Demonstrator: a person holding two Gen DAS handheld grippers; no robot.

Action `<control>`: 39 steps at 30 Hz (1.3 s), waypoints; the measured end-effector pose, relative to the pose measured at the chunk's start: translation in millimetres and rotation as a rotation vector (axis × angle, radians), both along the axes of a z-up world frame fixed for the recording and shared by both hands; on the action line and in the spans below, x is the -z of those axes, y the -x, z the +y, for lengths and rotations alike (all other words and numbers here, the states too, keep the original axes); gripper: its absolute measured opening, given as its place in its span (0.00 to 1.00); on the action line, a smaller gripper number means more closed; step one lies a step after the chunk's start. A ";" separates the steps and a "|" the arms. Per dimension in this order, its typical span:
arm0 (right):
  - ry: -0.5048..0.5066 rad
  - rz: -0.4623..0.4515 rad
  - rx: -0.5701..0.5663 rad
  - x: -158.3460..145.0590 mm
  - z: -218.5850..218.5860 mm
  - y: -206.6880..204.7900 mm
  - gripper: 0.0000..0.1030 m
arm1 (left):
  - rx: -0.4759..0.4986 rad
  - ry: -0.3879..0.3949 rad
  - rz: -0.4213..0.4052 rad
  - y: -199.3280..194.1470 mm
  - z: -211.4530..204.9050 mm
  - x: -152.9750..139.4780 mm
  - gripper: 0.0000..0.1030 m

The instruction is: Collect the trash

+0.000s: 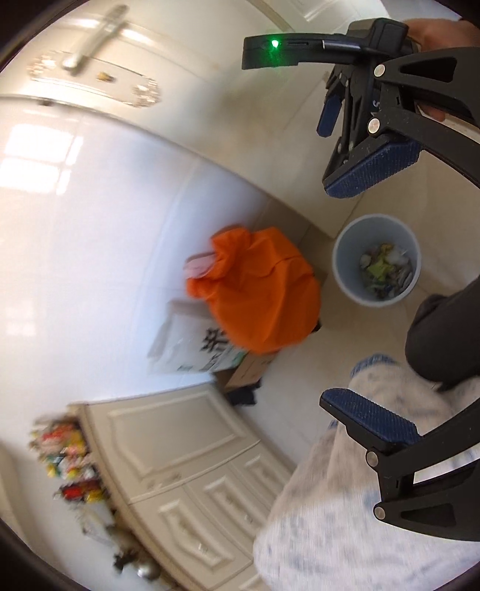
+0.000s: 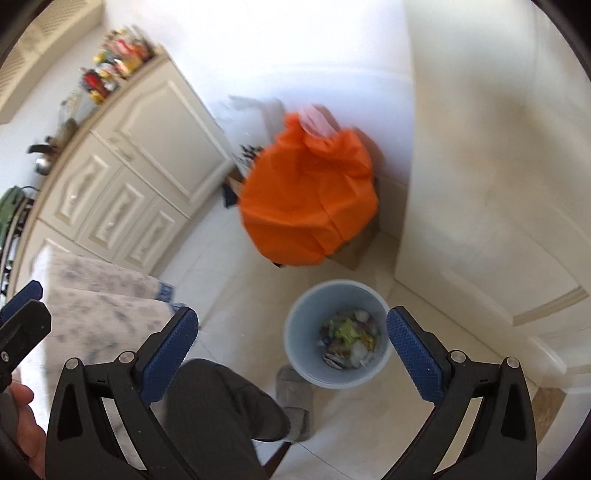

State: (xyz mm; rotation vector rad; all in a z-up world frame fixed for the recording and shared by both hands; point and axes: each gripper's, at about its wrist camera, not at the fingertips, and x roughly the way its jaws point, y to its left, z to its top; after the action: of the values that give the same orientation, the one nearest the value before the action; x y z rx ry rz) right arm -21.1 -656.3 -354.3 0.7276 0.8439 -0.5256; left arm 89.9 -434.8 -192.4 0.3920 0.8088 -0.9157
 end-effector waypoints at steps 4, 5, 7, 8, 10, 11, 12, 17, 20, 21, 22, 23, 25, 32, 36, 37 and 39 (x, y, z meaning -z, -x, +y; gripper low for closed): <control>0.061 -0.087 -0.052 -52.5 29.9 -9.9 1.00 | -0.051 0.079 -0.053 14.8 64.1 -39.5 0.99; 0.077 -0.109 -0.070 -65.1 38.7 -13.1 1.00 | -0.060 0.097 -0.067 18.5 78.7 -48.9 0.99; 0.104 -0.143 -0.096 -85.8 54.0 -19.2 1.00 | -0.080 0.130 -0.101 28.2 112.9 -64.9 0.99; 0.121 -0.163 -0.113 -98.7 65.0 -23.1 1.00 | -0.095 0.146 -0.122 32.8 130.9 -73.2 0.99; 0.144 -0.196 -0.146 -119.1 84.3 -30.0 1.00 | -0.137 0.171 -0.166 42.7 165.6 -88.8 0.99; 0.160 -0.216 -0.169 -131.2 96.2 -34.4 1.00 | -0.158 0.180 -0.184 46.4 182.2 -94.6 0.99; 0.178 -0.235 -0.194 -143.0 108.9 -38.9 1.00 | -0.182 0.187 -0.201 50.1 197.3 -100.8 0.99; 0.241 -0.315 -0.295 -188.2 167.5 -56.3 1.00 | -0.335 0.233 -0.269 69.9 281.9 -128.8 0.99; 0.272 -0.351 -0.364 -210.6 208.0 -65.9 1.00 | -0.417 0.246 -0.303 83.2 328.0 -140.8 0.99; 0.283 -0.362 -0.384 -217.0 220.5 -68.0 1.00 | -0.441 0.252 -0.316 88.9 345.1 -143.9 0.99; 0.299 -0.378 -0.415 -225.4 239.1 -71.5 1.00 | -0.471 0.252 -0.329 94.7 360.0 -147.7 0.99; 0.307 -0.389 -0.433 -228.9 249.4 -72.7 1.00 | -0.497 0.249 -0.339 98.3 373.5 -151.5 0.99; 0.324 -0.420 -0.483 -239.1 277.4 -76.2 1.00 | -0.547 0.246 -0.358 109.8 399.2 -154.9 0.99; 0.365 -0.494 -0.617 -260.9 358.8 -92.8 1.00 | -0.708 0.252 -0.408 142.3 444.0 -161.6 0.99; 0.387 -0.507 -0.669 -267.0 390.2 -97.6 1.00 | -0.766 0.267 -0.417 158.1 450.8 -161.7 0.99; 0.388 -0.508 -0.676 -268.3 395.4 -98.5 1.00 | -0.777 0.266 -0.423 157.2 448.0 -163.2 0.99; 0.396 -0.516 -0.685 -271.8 402.6 -97.3 1.00 | -0.811 0.260 -0.448 168.8 453.9 -164.2 0.99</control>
State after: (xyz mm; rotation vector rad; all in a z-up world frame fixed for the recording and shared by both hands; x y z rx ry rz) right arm 76.2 -253.7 -82.5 0.1598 0.4347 0.1191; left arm -78.9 19.2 -28.2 0.0143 0.3616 -0.1490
